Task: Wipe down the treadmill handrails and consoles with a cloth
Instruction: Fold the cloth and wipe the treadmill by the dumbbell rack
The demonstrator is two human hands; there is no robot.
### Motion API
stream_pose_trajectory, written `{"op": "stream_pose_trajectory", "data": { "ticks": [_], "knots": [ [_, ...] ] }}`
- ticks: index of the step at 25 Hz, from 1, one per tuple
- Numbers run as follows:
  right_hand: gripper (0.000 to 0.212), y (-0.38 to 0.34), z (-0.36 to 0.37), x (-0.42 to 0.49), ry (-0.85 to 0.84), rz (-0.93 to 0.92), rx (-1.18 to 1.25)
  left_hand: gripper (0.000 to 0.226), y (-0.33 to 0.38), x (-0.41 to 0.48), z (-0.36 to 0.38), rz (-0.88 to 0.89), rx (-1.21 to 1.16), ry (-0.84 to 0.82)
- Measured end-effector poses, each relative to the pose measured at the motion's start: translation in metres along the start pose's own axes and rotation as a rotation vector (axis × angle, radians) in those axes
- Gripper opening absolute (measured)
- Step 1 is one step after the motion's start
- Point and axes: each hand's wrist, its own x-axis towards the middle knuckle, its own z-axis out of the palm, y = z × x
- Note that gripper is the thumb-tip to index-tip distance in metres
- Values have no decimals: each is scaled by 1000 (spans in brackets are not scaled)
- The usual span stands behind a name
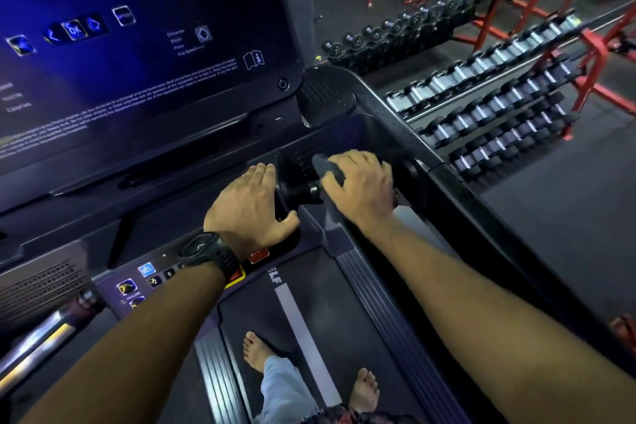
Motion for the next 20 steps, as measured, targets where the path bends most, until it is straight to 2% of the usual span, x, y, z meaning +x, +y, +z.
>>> {"op": "stream_pose_trajectory", "data": {
  "ticks": [1,3,5,7,9,10,11,12,13,14,16,17,18,20],
  "knots": [
    [39,-2,-5,9,-36,69,11,92,0,1,1,1,4,-1],
    [39,-19,-7,3,-2,221,45,92,-1,1,1,-2,4,-7],
    [40,-37,5,-21,86,93,-2,92,1,0,1,-2,-3,-11],
    [38,-29,2,-4,-37,-56,9,92,1,1,0,0,-3,-10],
    [35,-26,-8,16,-136,125,-8,92,0,1,0,3,1,-15],
    [36,-31,-9,14,-125,195,-9,92,0,0,1,0,3,-15],
    [37,-40,-5,4,-63,169,-21,91,0,-1,0,-3,2,-15],
    [40,-49,0,-7,-7,70,-20,91,0,-1,-1,-4,0,-11],
    [42,-53,4,-15,9,-46,16,91,0,-1,-1,-3,-4,-3],
    [42,-49,4,-10,-46,-121,35,91,0,-1,-2,3,-10,1],
    [39,-43,-5,10,-122,13,16,91,1,0,-2,15,-10,-12],
    [37,-47,-9,11,-121,103,6,91,0,-1,-2,13,-6,-15],
    [36,-53,-7,3,-82,115,-16,92,-1,-1,-1,7,-6,-13],
    [39,-61,4,-19,10,-57,-19,92,-2,-1,-3,9,-17,-16]
  ]
}}
